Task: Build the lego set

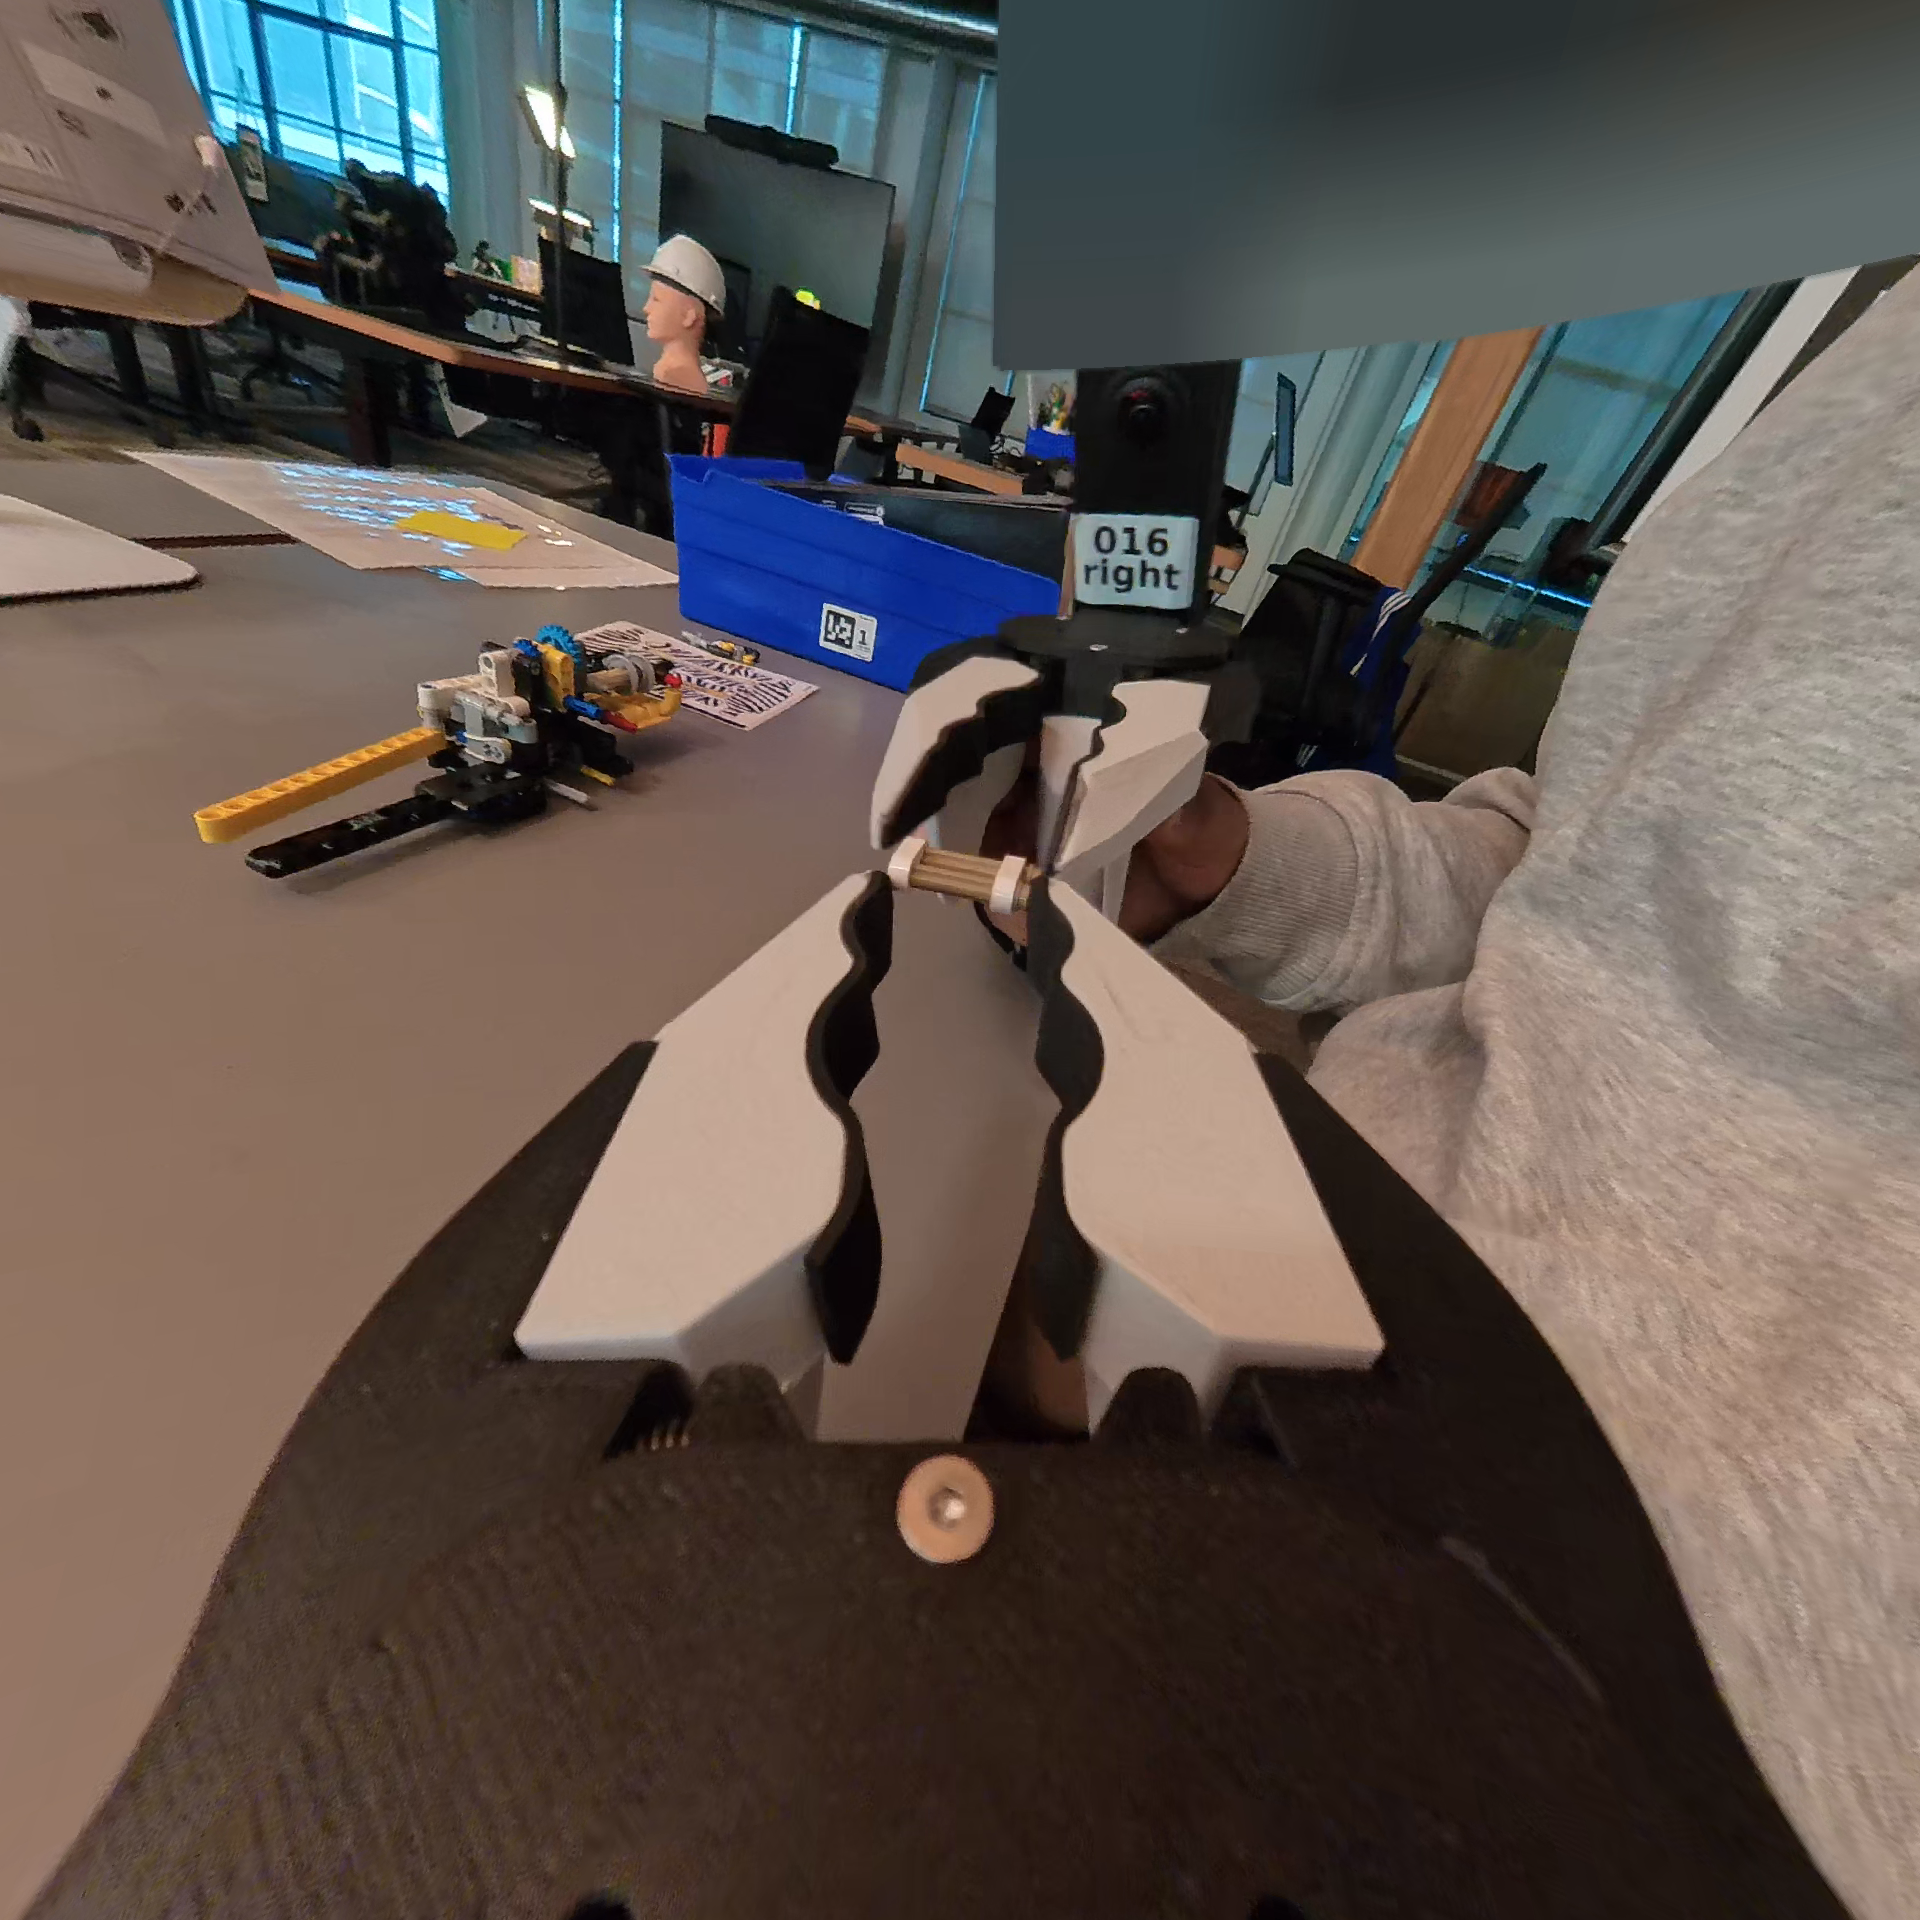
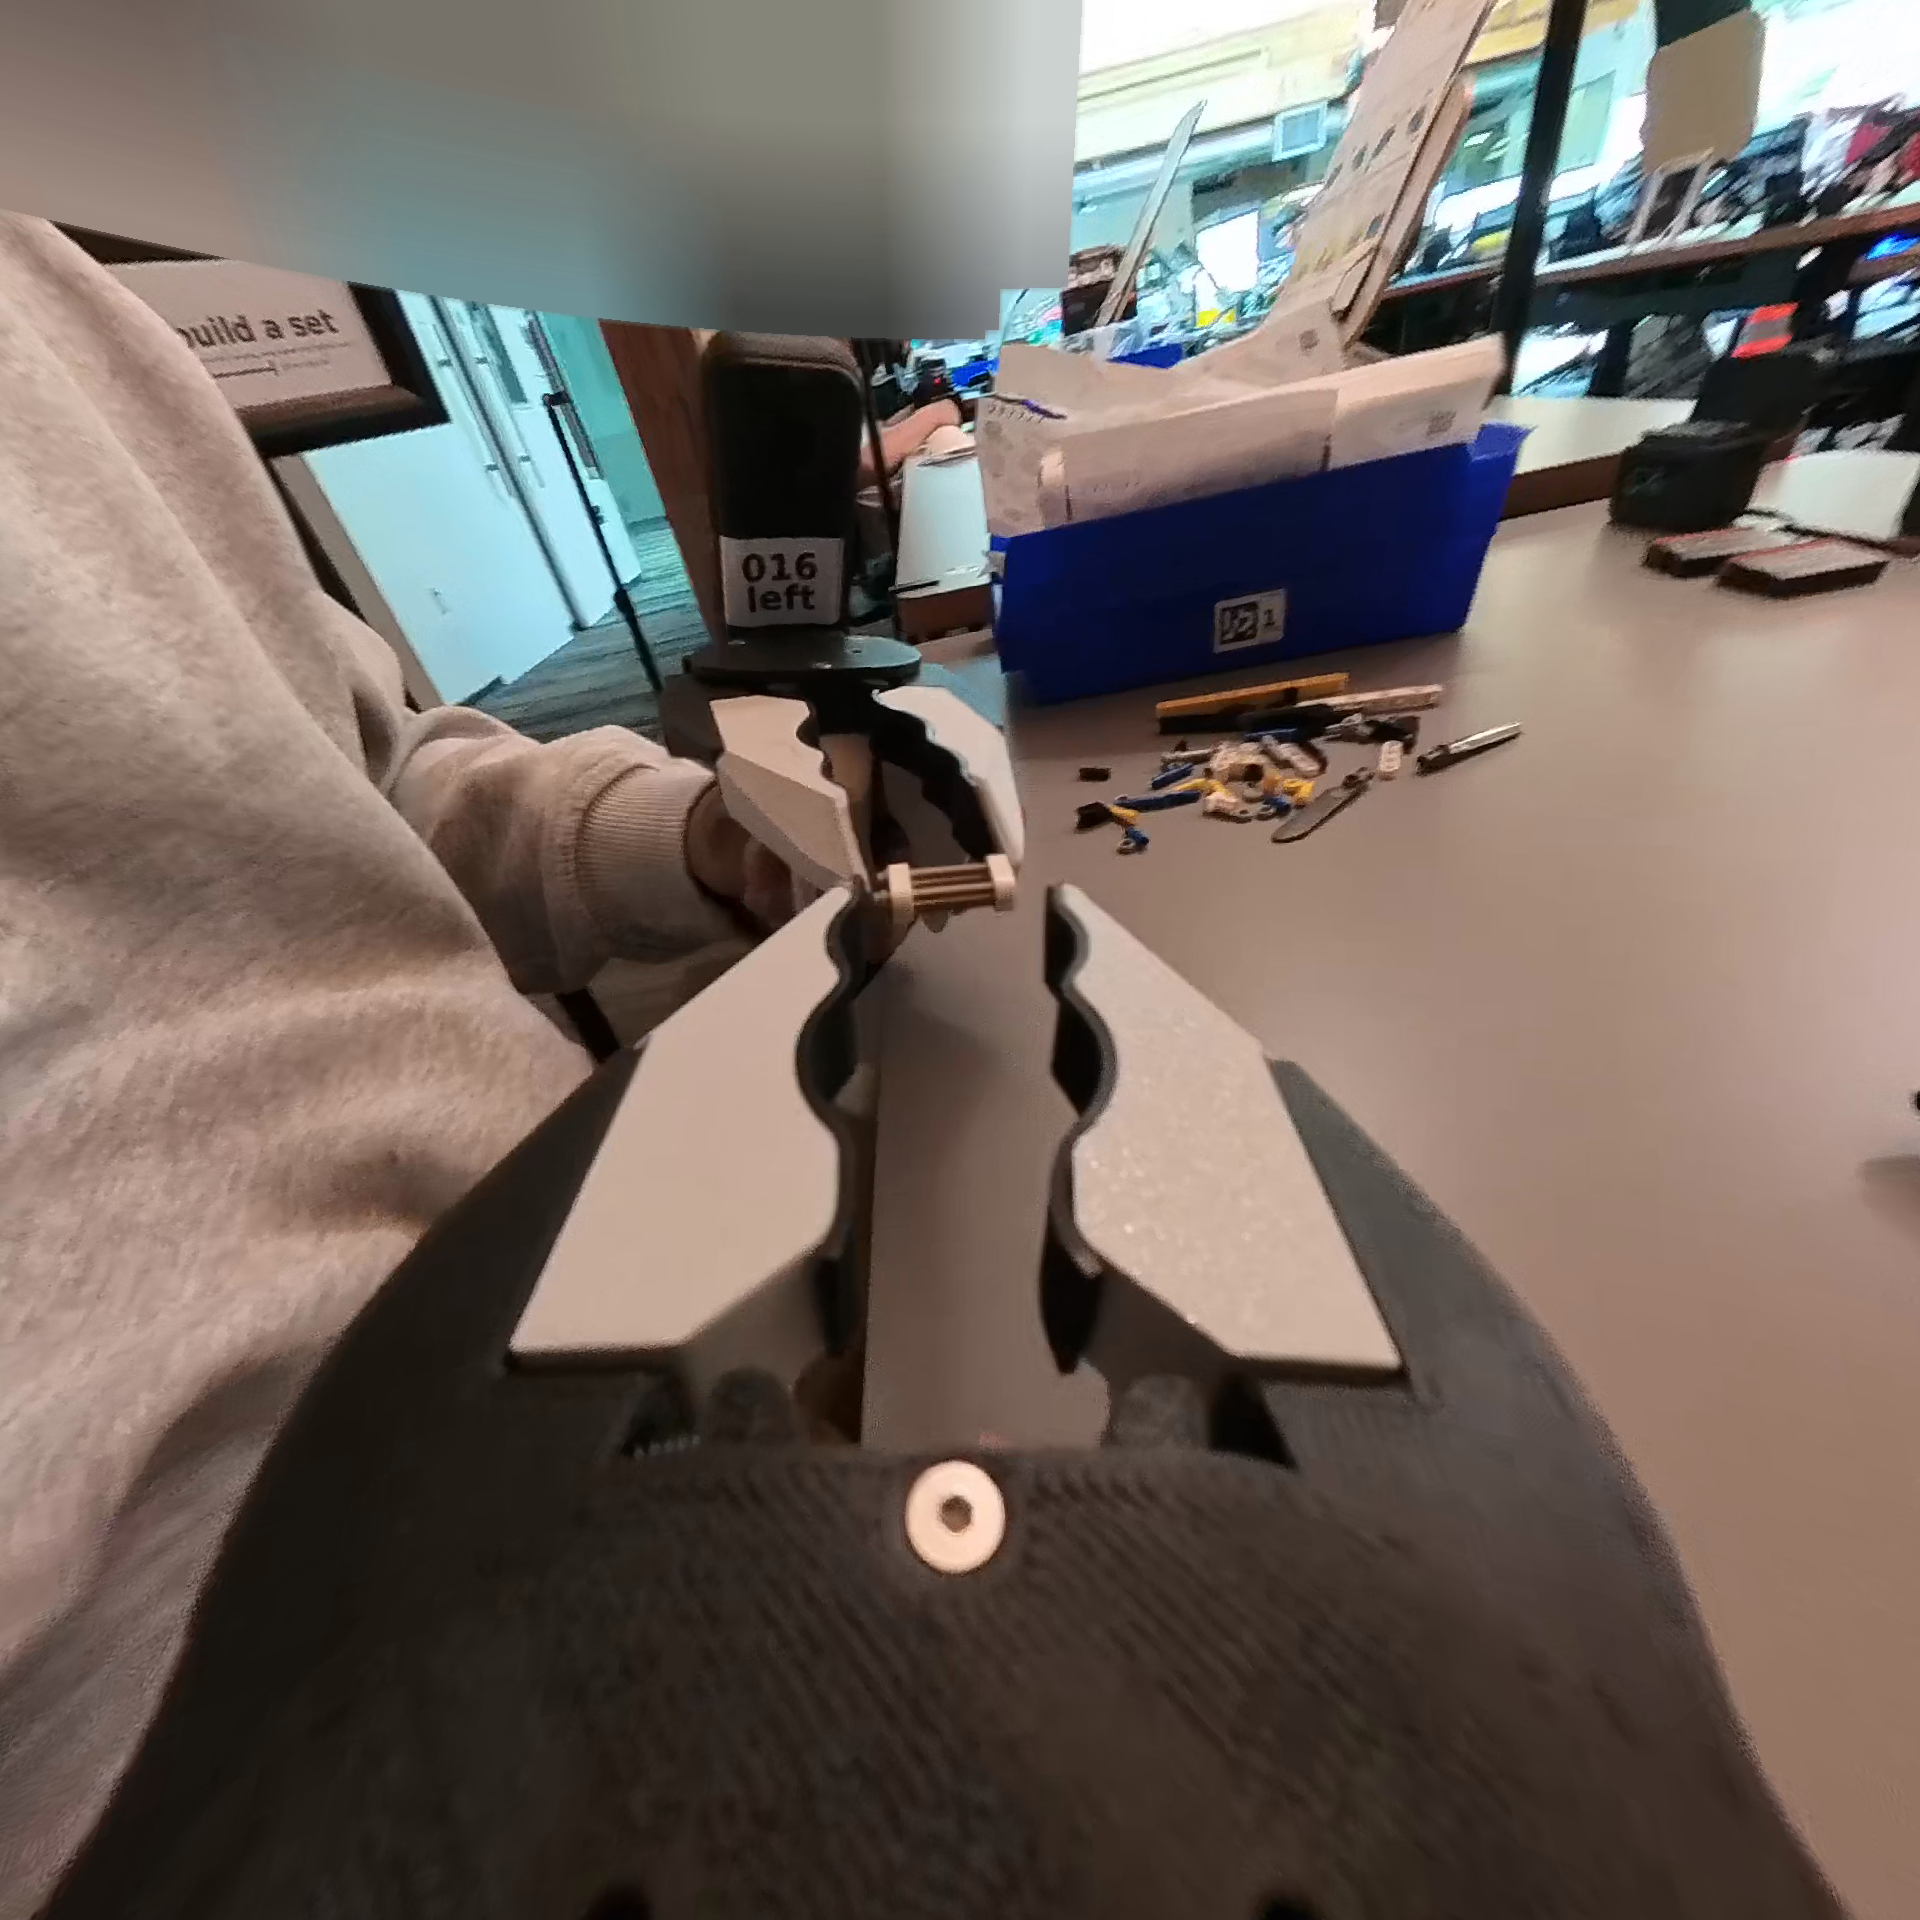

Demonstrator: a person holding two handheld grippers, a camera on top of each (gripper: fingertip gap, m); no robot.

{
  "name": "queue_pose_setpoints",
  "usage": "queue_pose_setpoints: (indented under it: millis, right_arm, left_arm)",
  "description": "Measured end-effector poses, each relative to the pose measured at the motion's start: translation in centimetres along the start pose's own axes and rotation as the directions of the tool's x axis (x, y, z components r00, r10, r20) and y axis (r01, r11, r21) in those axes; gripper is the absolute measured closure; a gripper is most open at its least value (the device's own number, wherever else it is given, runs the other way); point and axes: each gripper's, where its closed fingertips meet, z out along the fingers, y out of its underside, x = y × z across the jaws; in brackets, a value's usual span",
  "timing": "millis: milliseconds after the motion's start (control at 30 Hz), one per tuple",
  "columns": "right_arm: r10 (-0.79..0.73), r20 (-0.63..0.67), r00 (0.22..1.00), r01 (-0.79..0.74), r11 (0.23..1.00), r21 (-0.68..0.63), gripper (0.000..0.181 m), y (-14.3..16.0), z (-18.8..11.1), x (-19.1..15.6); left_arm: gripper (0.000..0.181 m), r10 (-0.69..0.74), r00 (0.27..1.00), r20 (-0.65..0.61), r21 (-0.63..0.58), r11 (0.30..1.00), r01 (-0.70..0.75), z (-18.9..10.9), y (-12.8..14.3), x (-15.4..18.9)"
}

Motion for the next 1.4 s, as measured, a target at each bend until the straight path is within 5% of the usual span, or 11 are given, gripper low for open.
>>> queue_pose_setpoints:
  millis: [667, 1400]
  right_arm:
    - [-0.116, -0.030, 0.993, 0.116, 0.993, 0.000, 0.157, -0.2, -0.1, -0.5]
    - [0.024, 0.044, 0.999, -0.024, 1.000, 0.008, 0.157, -0.1, -0.5, -0.8]
  left_arm:
    - [0.158, -0.001, 1.000, -0.016, 0.028, 1.000, 0.002, 0.0, -0.3, 0.2]
    - [0.157, -0.026, 1.000, -0.007, 0.018, 0.999, 0.026, 0.4, 0.1, 0.3]
